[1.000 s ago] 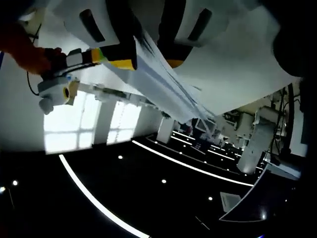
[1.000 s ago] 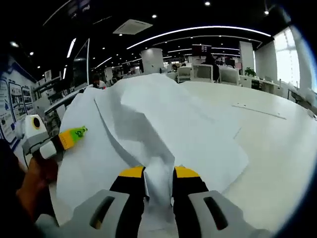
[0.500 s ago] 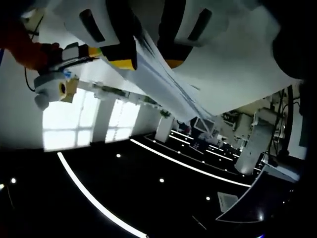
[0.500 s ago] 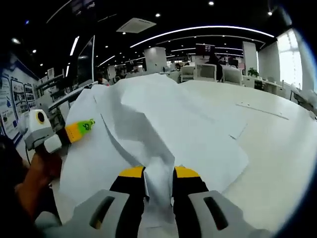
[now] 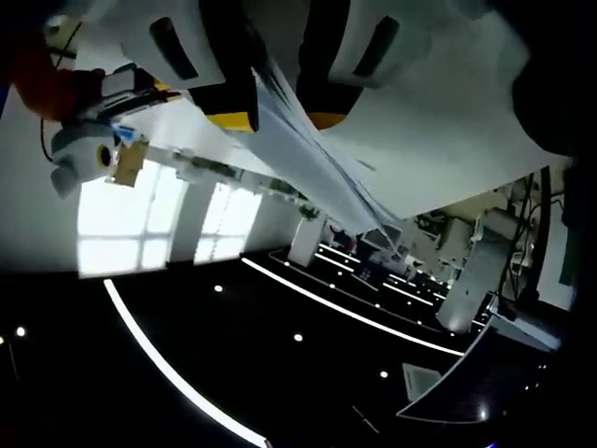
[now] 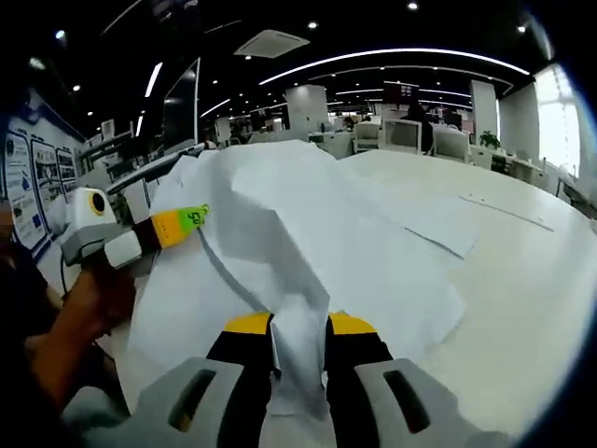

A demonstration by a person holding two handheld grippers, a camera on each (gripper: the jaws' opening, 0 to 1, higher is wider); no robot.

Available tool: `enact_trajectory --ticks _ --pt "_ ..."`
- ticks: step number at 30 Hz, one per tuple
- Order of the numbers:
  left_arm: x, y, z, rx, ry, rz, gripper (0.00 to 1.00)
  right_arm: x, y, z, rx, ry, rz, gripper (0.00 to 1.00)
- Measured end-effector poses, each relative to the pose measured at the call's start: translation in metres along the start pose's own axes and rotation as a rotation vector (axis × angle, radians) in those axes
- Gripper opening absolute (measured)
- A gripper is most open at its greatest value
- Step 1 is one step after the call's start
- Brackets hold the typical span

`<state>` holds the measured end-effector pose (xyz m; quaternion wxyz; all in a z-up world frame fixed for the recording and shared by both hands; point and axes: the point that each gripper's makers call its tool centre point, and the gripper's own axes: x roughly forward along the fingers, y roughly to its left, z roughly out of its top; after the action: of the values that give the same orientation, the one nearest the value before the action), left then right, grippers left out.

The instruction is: Organize the stack of printing papers by aligning and flattening the scattered papers on the table

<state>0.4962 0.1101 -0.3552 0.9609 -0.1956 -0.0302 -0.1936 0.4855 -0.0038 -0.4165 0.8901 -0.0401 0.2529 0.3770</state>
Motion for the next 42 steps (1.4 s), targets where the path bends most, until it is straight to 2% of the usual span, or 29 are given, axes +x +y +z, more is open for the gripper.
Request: enact_trajectory --ticks 5,8,13,18,20,28,30,33,37,42 --pt "-0.001 0.001 0.001 -0.017 -0.001 -0.001 0.19 0.000 0.011 -0.003 -0.011 0.003 0.027 0.17" --pt "-0.001 0.001 0.001 -0.035 0.002 -0.003 0.15 0.001 0.013 -0.005 -0.012 0.001 0.041 0.18" --pt "-0.004 0.001 0.001 -0.049 0.004 -0.002 0.08 0.000 0.011 -0.003 -0.075 -0.024 0.038 0.27" --pt "-0.003 0.001 0.000 -0.042 0.007 -0.004 0.07 -0.004 0.005 0.001 -0.101 -0.043 0.017 0.36" --pt "-0.003 0.002 0.000 -0.044 0.009 -0.005 0.07 -0.008 0.002 0.005 -0.104 -0.059 0.008 0.36" --pt "-0.003 -0.002 -0.002 -0.044 0.023 -0.021 0.07 -0.031 -0.013 0.038 -0.103 -0.152 -0.035 0.38" --pt "-0.003 -0.001 -0.002 -0.042 0.024 -0.019 0.07 -0.037 -0.024 0.048 -0.123 -0.177 -0.080 0.34" --pt "-0.002 -0.002 -0.002 -0.050 0.021 -0.023 0.07 -0.044 -0.034 0.061 -0.104 -0.201 -0.099 0.35" --pt "-0.002 -0.001 -0.002 -0.049 0.024 -0.024 0.07 -0.032 -0.043 0.073 -0.133 -0.187 -0.131 0.35" --pt "-0.002 -0.005 -0.003 -0.051 0.026 -0.042 0.07 0.000 -0.024 0.087 -0.151 -0.193 -0.092 0.37"
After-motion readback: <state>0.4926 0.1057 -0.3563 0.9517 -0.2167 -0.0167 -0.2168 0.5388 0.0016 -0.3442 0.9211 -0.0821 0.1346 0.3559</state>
